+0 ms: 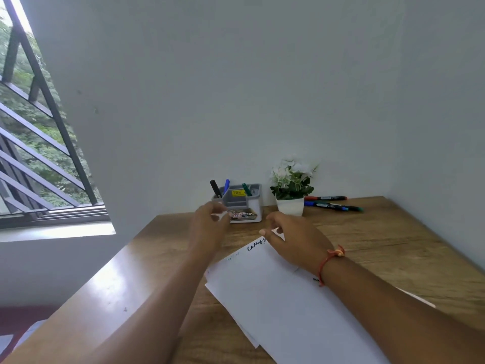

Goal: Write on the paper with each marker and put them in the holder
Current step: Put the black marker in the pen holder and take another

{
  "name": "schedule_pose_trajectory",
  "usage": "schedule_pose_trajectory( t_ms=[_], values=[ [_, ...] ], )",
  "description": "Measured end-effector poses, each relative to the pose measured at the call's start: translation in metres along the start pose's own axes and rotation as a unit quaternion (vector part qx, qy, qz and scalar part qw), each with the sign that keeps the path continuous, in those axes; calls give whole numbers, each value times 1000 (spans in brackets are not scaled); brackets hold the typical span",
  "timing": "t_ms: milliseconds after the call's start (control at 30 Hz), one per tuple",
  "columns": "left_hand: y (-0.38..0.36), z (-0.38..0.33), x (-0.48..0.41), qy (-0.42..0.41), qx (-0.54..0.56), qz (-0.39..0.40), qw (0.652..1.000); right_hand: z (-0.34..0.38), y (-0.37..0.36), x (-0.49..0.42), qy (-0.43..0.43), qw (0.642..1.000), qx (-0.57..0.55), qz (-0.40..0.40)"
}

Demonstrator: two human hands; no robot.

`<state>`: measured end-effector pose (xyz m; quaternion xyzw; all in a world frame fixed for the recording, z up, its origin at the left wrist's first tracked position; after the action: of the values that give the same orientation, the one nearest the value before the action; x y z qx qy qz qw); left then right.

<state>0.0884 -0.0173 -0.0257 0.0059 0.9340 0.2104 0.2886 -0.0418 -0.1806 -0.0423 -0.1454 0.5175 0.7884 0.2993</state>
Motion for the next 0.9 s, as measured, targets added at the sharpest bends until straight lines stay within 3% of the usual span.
schedule_pose_trajectory(
  t_ms=[133,233,300,467,800,900],
  values=[
    [-2,-8,20,-127,-102,119,979,5,8,-1,-13,999,40,-18],
    [-2,-5,21,-207,-143,168,953,-4,25,-11,-82,994,28,-61],
    [-2,-1,17,-213,-140,180,950,-23,36,-21,-137,988,43,-60],
    [-3,1,15,-223,-139,180,948,-84,45,-30,-193,950,233,73],
    [-10,3,12,-247,-143,189,940,-125,37,-43,-163,937,270,150],
    [-12,4,10,-253,-141,185,939,-129,30,-47,-142,935,300,121]
  ],
)
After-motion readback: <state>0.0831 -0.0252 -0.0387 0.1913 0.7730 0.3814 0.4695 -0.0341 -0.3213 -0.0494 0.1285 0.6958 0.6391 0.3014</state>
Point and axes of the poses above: each hand's wrist, its own x-axis away from the middle knuckle, its own y-axis out of the back of the hand, z = x × y, the point moved 2 cm from there along -x, towards the middle knuckle, and after that the axes turned 8 degrees about -z, right-handed, at the moved point
